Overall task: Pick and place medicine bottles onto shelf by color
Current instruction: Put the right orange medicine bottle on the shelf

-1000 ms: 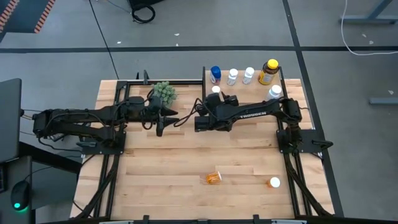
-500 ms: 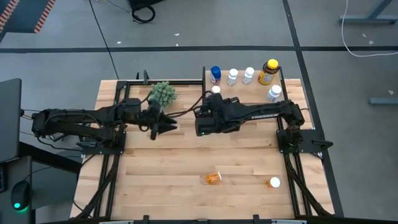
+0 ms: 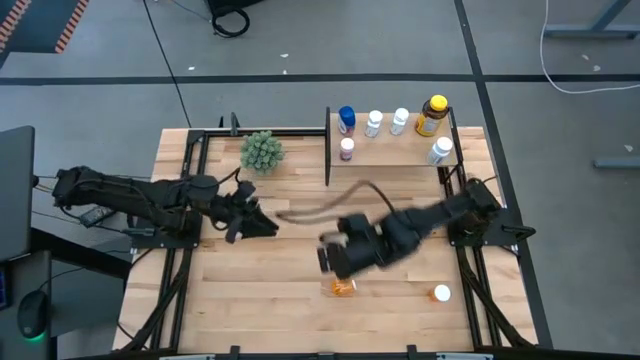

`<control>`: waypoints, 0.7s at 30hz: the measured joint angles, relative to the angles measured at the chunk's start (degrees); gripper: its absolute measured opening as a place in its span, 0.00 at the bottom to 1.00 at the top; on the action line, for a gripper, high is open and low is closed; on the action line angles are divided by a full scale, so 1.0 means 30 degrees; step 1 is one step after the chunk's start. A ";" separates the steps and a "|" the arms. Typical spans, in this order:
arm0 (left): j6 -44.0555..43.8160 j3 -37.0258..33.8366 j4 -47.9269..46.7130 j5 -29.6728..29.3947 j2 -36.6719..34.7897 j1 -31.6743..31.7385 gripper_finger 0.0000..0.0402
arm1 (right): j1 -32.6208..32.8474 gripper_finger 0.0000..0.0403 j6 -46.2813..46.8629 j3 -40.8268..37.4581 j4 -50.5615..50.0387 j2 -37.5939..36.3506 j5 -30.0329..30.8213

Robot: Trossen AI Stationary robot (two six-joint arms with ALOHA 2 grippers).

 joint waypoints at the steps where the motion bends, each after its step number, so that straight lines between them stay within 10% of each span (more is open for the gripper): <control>1: -0.0003 0.0323 0.0196 0.0000 0.0012 -0.0430 0.43 | 0.0625 0.72 0.1021 -0.0142 0.0321 0.0000 0.0026; 9: 0.3870 0.5919 -0.2921 -0.1184 0.2054 -0.2490 0.43 | 0.4376 0.72 0.9035 -0.2285 0.2084 0.0000 -0.0194; 21: 0.8652 1.3309 -1.0246 0.1078 0.7822 -0.2735 0.43 | 0.5449 0.72 0.8210 -0.3309 0.1286 0.0029 -0.4243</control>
